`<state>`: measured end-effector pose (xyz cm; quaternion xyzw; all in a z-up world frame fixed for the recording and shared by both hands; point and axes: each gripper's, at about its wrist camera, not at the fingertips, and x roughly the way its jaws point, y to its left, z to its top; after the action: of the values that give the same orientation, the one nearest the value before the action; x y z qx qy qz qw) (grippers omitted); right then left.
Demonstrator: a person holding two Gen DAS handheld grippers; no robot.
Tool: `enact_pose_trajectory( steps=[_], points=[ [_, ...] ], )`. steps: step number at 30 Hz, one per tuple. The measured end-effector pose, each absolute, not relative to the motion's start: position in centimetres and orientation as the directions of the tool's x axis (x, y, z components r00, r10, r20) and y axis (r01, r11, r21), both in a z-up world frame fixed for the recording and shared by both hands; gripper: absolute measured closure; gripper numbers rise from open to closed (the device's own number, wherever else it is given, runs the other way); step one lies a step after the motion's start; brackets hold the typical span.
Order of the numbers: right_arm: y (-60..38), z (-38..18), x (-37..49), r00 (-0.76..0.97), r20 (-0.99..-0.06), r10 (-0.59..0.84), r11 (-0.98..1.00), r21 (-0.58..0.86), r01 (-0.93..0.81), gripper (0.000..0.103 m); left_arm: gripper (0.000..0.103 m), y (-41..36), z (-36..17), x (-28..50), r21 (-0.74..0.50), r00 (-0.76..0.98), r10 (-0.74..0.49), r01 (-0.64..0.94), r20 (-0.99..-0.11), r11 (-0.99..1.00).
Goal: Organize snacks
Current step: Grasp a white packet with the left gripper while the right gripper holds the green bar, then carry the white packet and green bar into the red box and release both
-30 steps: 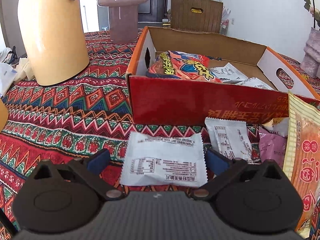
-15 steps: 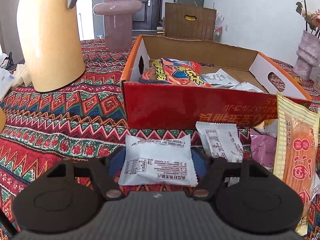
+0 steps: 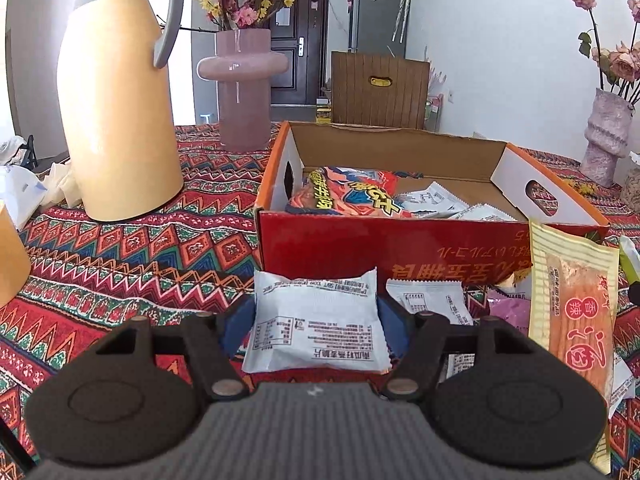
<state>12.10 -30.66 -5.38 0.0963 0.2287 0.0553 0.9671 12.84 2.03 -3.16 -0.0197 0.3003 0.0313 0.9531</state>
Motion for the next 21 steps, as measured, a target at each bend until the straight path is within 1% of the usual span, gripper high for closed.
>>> enact_pose_trajectory(
  steps=[11,15,21],
  points=[
    [-30.8,-4.3,11.1,0.917,-0.372,0.142,0.976,0.206,-0.068,0.067,0.035,1.7,-0.7,11.2,-0.022,0.870,0.044,-0.063,-0.492,0.998],
    [-30.7,-3.0,11.1,0.928,-0.344,0.146,0.979,0.188,-0.085,0.067,0.035,1.2,0.9,11.1,-0.026,0.889,0.027,-0.044,-0.457,0.999],
    [-29.7,0.3,12.1,0.948,-0.277,0.158,0.982,0.148,-0.120,0.067,0.035,0.1,3.2,12.2,-0.023,0.910,0.016,-0.028,-0.415,0.999]
  ],
)
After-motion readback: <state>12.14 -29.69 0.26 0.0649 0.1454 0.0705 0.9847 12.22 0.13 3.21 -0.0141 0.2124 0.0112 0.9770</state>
